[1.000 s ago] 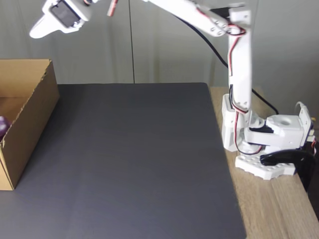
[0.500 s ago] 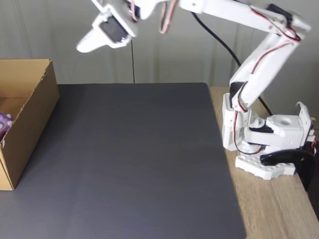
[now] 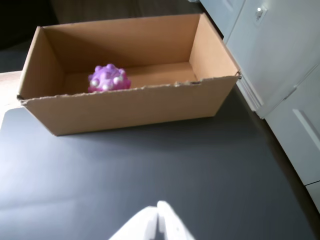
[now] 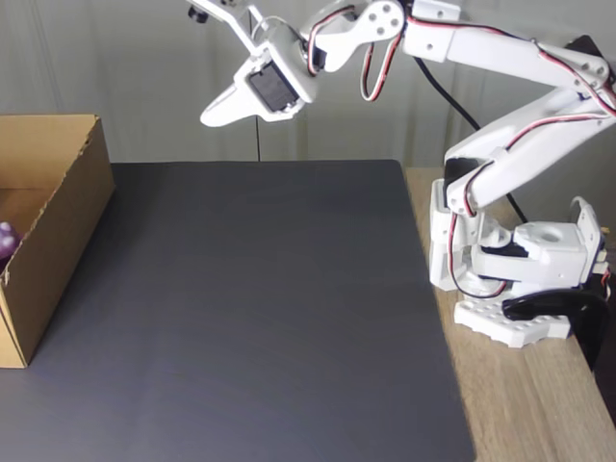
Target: Grasp a ball and put it in the box.
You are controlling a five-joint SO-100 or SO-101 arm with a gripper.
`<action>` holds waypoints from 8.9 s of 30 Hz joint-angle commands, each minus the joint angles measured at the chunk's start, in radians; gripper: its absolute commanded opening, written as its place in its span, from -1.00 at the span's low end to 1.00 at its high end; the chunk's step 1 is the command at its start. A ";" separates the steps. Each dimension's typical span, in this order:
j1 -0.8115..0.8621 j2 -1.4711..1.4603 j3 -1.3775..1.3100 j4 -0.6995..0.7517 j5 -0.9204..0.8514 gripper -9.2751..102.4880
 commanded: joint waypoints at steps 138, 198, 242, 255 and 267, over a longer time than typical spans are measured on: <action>-0.130 0.715 0.874 0.548 -0.110 -0.83; -0.130 0.715 0.874 0.548 -0.110 -0.83; -0.130 0.715 0.874 0.548 -0.110 -0.83; -0.130 0.715 0.874 0.548 -0.110 -0.83; -0.130 0.715 0.874 0.548 -0.110 -0.83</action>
